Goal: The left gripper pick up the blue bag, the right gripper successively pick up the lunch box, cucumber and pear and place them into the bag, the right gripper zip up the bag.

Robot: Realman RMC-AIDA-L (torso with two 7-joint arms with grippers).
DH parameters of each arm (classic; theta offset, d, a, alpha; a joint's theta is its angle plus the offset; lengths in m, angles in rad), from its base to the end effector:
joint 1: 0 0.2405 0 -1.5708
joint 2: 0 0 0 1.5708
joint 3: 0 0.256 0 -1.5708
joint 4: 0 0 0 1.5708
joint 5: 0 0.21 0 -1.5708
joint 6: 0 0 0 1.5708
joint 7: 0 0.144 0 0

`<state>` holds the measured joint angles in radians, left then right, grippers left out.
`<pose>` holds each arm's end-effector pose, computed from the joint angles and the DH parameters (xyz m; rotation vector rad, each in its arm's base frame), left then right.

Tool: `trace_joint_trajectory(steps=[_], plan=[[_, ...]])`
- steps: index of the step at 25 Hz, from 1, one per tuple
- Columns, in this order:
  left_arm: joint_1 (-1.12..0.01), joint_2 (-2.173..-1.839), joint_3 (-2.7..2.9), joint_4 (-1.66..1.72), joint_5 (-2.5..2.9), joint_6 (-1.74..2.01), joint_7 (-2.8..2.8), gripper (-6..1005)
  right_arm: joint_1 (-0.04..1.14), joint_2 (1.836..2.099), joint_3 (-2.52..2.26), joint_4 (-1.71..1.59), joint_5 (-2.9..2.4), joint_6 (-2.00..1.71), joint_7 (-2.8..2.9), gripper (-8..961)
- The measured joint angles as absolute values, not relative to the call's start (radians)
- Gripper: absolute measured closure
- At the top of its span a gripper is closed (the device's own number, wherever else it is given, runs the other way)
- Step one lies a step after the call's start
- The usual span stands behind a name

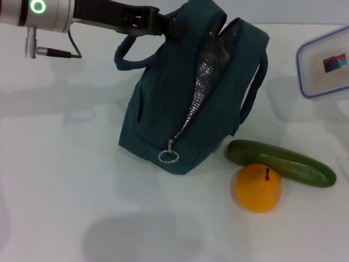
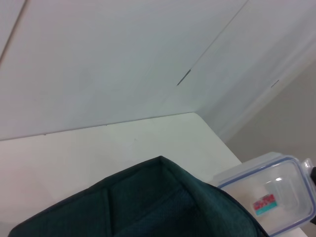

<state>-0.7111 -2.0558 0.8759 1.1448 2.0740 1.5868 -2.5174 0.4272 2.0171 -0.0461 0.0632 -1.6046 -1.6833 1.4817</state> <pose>-0.1404 0.3902 0.0568 -2.6187 -1.3104 -0.5557 0.3006 0.2929 0.0253 -1.4997 1.3088 1.8766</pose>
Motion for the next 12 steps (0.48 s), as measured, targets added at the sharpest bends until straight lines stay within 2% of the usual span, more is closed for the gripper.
trace_joint_trajectory(steps=[12], plan=[[-0.711,-2.063,0.877,1.131,2.079,1.568,-2.478,946,0.419,2.019,-0.073,0.073,-1.618,-1.585,1.506,858]])
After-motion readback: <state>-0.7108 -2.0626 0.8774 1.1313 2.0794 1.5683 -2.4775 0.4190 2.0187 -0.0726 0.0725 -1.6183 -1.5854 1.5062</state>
